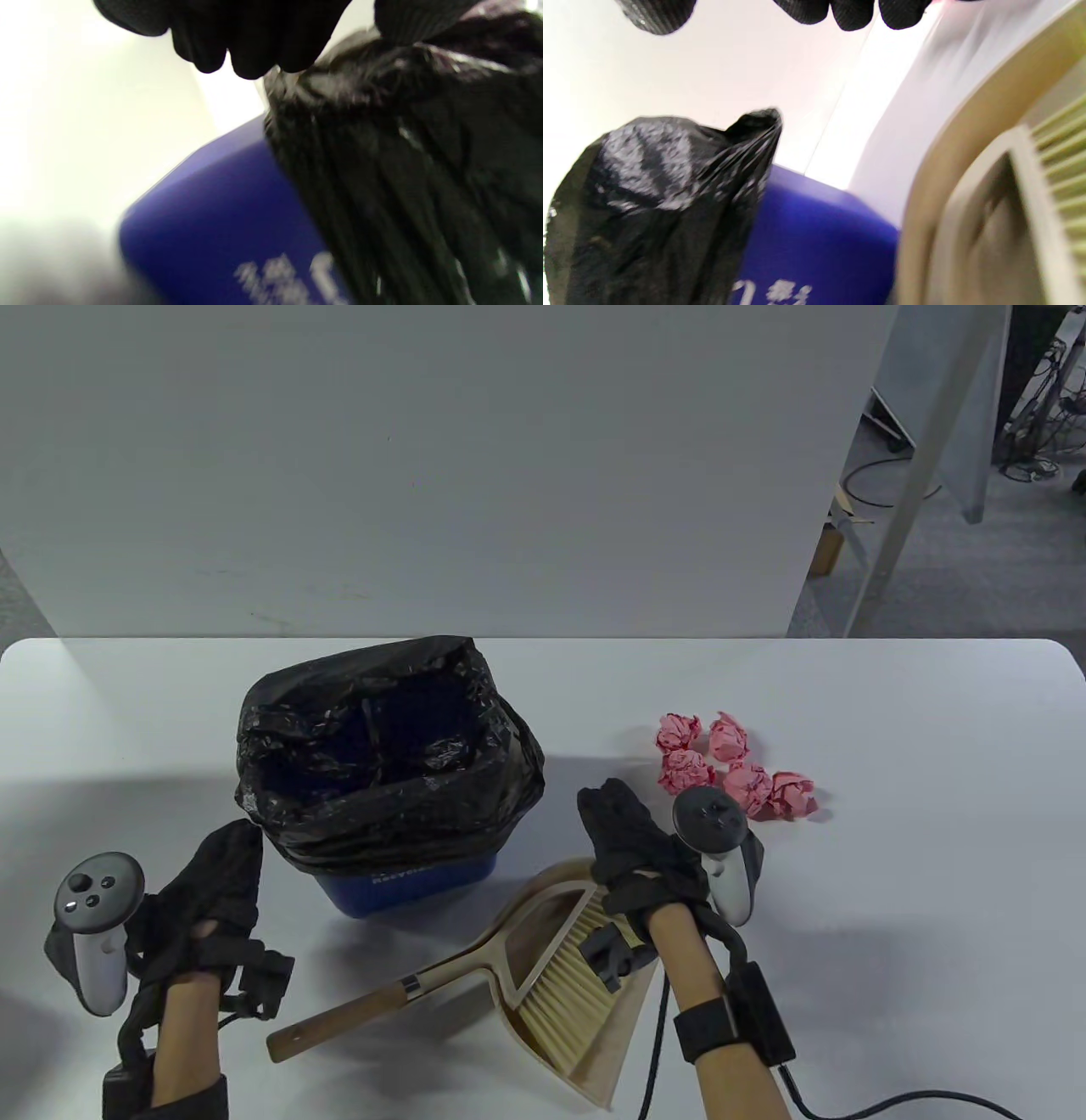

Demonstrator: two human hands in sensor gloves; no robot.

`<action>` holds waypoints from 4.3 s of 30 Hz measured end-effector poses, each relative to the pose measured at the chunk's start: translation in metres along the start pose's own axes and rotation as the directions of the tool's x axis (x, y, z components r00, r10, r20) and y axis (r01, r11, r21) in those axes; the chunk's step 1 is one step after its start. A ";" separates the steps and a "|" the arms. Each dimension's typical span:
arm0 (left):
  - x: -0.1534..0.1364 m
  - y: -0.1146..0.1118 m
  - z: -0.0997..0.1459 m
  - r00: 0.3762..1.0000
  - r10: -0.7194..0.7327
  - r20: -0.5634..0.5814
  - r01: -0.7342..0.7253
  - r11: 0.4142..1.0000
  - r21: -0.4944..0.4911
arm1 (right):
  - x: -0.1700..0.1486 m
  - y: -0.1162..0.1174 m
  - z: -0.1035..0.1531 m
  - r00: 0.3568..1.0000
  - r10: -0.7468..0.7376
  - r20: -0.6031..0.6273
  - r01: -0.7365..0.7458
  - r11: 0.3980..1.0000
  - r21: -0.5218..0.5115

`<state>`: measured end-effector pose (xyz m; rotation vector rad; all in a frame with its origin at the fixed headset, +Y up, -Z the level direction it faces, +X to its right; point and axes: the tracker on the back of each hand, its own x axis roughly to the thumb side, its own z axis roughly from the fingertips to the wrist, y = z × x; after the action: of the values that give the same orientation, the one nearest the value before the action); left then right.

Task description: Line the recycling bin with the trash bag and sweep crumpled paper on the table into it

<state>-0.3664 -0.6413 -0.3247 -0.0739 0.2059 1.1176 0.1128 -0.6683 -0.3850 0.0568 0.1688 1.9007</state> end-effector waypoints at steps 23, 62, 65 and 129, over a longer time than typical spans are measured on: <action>0.013 -0.066 0.000 0.877 -0.457 0.147 0.467 0.739 -0.486 | -0.046 -0.011 0.011 0.921 0.377 0.095 -0.360 0.919 -0.160; 0.068 -0.148 0.010 0.824 -0.296 0.483 0.532 0.698 -0.479 | -0.010 -0.025 0.044 0.841 0.463 0.281 -0.346 0.859 -0.378; 0.081 -0.175 0.007 0.859 -0.227 0.458 0.456 0.744 -0.488 | -0.007 -0.024 0.049 0.837 0.452 0.307 -0.318 0.860 -0.399; 0.059 -0.228 0.009 0.561 -0.527 0.638 0.783 0.589 -0.201 | -0.032 -0.020 0.046 0.992 -0.125 -0.001 0.124 0.986 -0.113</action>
<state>-0.1352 -0.6873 -0.3381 -0.2606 -0.5756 0.3235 0.1474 -0.6876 -0.3413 -0.0372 0.0683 1.7821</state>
